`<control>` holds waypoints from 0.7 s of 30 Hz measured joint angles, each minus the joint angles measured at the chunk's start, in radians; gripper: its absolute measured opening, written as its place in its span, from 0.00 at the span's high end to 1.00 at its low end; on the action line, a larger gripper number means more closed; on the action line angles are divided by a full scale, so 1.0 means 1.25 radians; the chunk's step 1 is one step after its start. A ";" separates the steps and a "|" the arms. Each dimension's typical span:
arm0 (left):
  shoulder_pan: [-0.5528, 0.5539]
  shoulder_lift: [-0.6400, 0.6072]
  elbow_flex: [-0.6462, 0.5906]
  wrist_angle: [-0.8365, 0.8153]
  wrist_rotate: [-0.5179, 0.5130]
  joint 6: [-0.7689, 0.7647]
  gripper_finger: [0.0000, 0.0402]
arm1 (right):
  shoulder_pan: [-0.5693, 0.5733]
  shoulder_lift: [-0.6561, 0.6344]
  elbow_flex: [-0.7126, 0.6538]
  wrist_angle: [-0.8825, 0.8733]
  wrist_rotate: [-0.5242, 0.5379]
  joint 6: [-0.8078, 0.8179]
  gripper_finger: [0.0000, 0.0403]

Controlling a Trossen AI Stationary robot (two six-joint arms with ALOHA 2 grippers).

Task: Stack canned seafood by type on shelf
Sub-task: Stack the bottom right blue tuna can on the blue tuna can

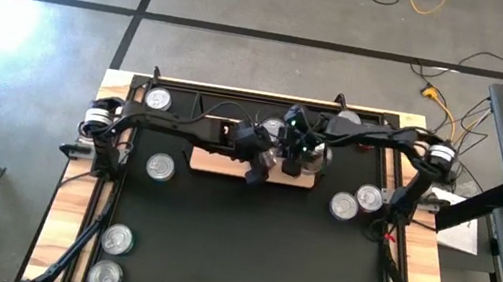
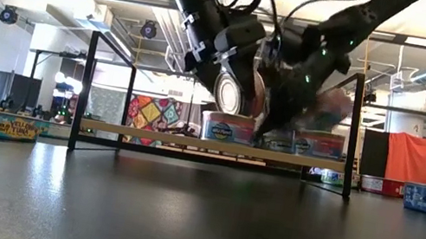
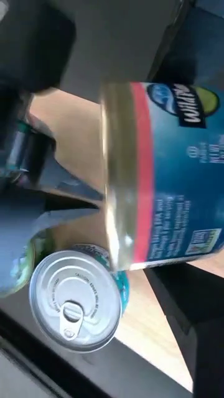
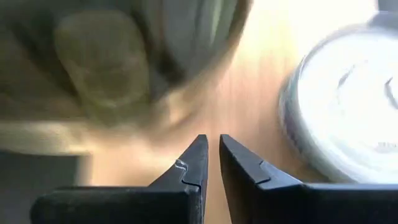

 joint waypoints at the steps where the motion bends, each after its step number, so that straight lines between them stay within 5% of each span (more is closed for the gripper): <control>1: 0.000 0.001 0.000 -0.002 0.000 0.003 0.01 | 0.001 -0.002 0.001 -0.011 -0.004 0.012 0.92; 21: 0.000 0.007 -0.004 -0.043 -0.023 0.027 0.01 | 0.002 -0.044 0.040 -0.016 -0.035 0.010 0.92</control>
